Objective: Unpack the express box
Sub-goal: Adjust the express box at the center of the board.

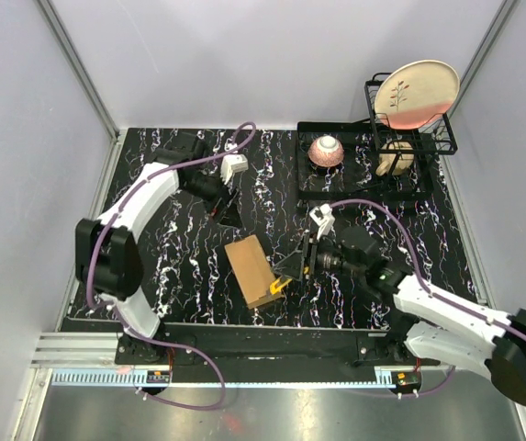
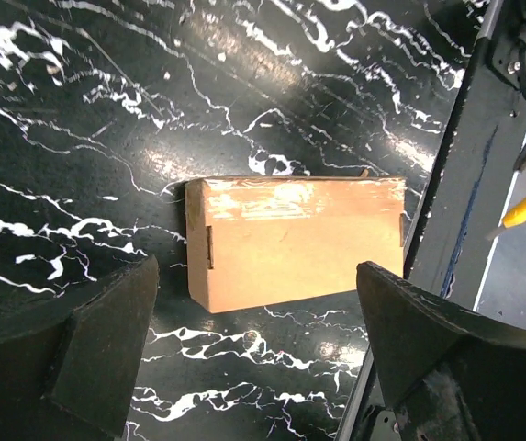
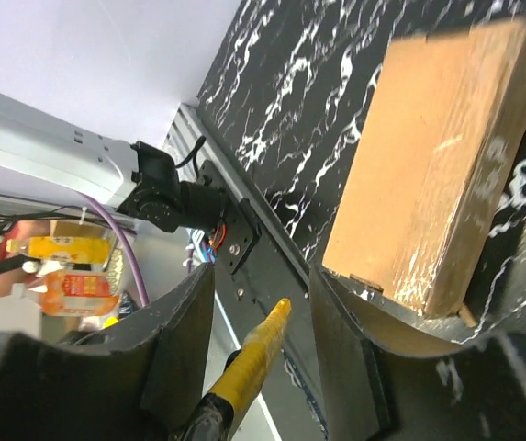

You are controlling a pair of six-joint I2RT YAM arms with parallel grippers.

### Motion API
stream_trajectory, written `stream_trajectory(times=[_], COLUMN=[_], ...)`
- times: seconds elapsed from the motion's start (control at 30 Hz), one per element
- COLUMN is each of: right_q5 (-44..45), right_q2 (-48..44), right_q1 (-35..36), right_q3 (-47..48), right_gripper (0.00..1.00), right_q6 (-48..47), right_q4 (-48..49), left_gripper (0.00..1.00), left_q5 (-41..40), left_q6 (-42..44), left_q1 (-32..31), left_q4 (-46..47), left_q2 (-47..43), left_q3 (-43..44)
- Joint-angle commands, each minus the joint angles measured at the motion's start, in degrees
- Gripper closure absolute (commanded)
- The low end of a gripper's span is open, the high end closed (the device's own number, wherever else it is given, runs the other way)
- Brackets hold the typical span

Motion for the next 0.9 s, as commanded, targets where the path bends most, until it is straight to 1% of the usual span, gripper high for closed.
stream_trajectory(times=[0.0, 0.1, 0.13, 0.17, 0.23, 0.3, 0.33, 0.53, 0.63, 0.87], right_q5=[-7.4, -8.0, -8.3, -8.6, -9.4, -10.1, -10.3, -10.7, -11.2, -14.0], right_q2=[3.8, 7.6, 10.1, 11.6, 16.0, 18.9, 21.6, 30.2, 34.3, 44.8], right_q1=[-0.1, -0.1, -0.1, -0.1, -0.1, 0.0, 0.0, 0.0, 0.0, -0.1], right_q3=[-3.1, -5.5, -6.1, -6.6, -6.9, -6.7, -6.7, -7.1, -7.2, -6.3], right_gripper=[1.00, 1.00, 1.00, 1.00, 1.00, 1.00, 1.00, 1.00, 1.00, 1.00], right_q6=[10.7, 14.7, 15.8, 16.9, 18.8, 20.0, 20.4, 24.1, 25.5, 29.0], right_q4=[19.6, 25.4, 27.6, 31.6, 34.8, 36.1, 38.0, 43.7, 46.4, 55.5], left_gripper=[0.09, 0.09, 0.09, 0.09, 0.07, 0.02, 0.01, 0.02, 0.04, 0.05], left_q5=[-1.0, -0.4, 0.0, 0.8, 1.5, 1.6, 1.2, -1.3, -1.8, -2.3], left_q6=[2.9, 5.9, 6.9, 8.0, 11.5, 14.4, 14.9, 17.1, 17.0, 15.3], left_q1=[-0.2, -0.2, -0.2, -0.2, -0.2, -0.2, -0.2, -0.3, -0.7, -2.3], left_q4=[0.0, -3.5, -4.8, -8.1, -12.3, -14.5, -15.7, -16.4, -16.1, -14.2], left_q2=[5.0, 10.3, 11.7, 14.3, 16.4, 19.0, 19.8, 22.1, 22.8, 24.0], left_q3=[4.4, 6.6, 7.5, 9.3, 11.1, 12.1, 12.6, 10.8, 9.7, 7.6])
